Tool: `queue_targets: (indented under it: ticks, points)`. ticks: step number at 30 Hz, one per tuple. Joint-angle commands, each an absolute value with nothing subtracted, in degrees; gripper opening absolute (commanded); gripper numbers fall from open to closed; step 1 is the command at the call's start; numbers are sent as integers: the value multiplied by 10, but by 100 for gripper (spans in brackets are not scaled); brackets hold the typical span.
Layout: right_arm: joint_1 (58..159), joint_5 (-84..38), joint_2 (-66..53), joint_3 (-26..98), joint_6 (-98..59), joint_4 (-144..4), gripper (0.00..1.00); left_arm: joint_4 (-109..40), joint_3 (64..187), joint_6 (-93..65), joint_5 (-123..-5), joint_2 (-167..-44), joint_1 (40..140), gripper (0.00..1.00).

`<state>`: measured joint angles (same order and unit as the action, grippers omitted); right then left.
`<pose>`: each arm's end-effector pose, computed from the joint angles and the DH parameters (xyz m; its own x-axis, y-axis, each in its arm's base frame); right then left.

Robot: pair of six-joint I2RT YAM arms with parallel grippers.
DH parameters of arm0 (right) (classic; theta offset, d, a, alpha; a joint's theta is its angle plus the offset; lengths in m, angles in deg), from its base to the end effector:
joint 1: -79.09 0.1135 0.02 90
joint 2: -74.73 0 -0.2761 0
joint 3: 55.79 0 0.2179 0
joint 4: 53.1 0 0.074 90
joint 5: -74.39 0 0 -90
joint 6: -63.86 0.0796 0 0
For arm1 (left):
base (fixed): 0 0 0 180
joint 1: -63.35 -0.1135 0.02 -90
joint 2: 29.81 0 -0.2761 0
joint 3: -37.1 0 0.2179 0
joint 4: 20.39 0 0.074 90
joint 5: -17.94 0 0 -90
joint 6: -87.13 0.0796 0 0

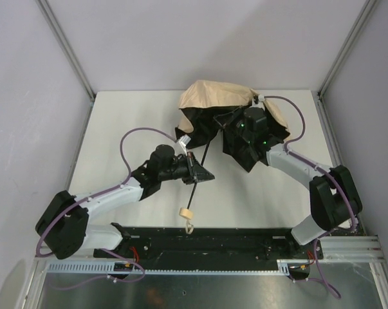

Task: Put away the umbrella

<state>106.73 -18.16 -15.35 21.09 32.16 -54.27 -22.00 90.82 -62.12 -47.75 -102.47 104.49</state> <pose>0.3361 0.1800 0.3017 -0.5423 0.6755 -0.4996 -0.0765 0.5525 0.8300 0.1901 -0.2096 0.2549 -0.8999 -0.2538 -0.3546 0.2278 0.4197 -0.8786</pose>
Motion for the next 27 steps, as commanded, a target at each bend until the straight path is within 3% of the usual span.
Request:
queue_targets:
  ticks: [1, 16, 27]
  points:
    - [1177, -179, -65, 174, 294, -590, 0, -160, 974, -578, -471, -1051, 1008, 0]
    - [1208, -204, -14, 25, 339, -473, 0, -217, 1060, -555, -466, -1083, 987, 0]
    - [1222, -165, 26, -78, 388, -372, 0, -232, 1100, -502, -538, -1115, 991, 0]
